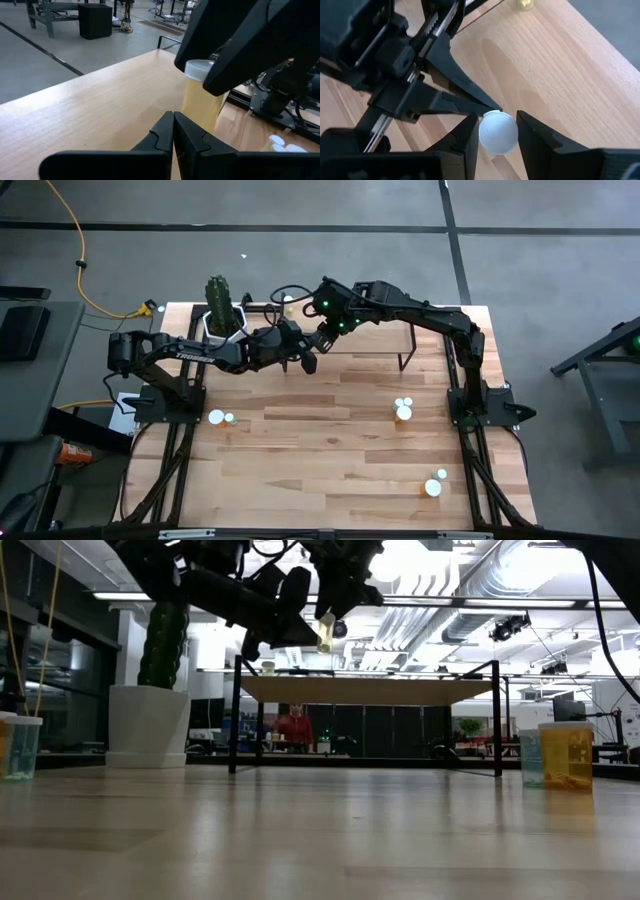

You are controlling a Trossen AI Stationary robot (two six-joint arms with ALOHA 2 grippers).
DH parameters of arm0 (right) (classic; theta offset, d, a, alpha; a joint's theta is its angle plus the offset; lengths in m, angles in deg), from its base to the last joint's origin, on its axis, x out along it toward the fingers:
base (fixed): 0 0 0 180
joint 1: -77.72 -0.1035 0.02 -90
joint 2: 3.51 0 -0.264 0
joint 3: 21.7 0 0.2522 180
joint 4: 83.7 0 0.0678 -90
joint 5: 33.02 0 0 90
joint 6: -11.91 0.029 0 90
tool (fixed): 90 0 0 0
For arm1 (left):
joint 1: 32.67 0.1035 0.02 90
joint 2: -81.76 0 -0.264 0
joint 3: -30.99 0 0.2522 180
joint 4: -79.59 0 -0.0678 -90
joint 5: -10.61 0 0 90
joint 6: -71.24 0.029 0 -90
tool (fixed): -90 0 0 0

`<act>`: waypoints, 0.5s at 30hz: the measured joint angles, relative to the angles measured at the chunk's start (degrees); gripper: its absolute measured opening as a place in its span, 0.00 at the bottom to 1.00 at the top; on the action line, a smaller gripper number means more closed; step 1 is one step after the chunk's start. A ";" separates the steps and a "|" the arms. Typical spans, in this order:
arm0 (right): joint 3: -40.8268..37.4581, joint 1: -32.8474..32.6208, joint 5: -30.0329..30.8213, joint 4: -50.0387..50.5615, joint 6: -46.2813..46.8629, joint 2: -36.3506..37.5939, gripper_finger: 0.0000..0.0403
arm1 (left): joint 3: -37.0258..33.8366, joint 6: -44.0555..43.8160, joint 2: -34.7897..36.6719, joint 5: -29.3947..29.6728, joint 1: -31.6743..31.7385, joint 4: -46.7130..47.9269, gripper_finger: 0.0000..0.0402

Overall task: Pick and place medicine bottles onto shelf by color
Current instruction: Align the bottom yellow pill bottle with the other yellow pill bottle on the shelf

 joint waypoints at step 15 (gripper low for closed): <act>0.00 0.02 0.15 -1.89 0.05 0.00 0.26 | -0.02 -0.42 0.00 0.02 -0.59 -0.02 0.00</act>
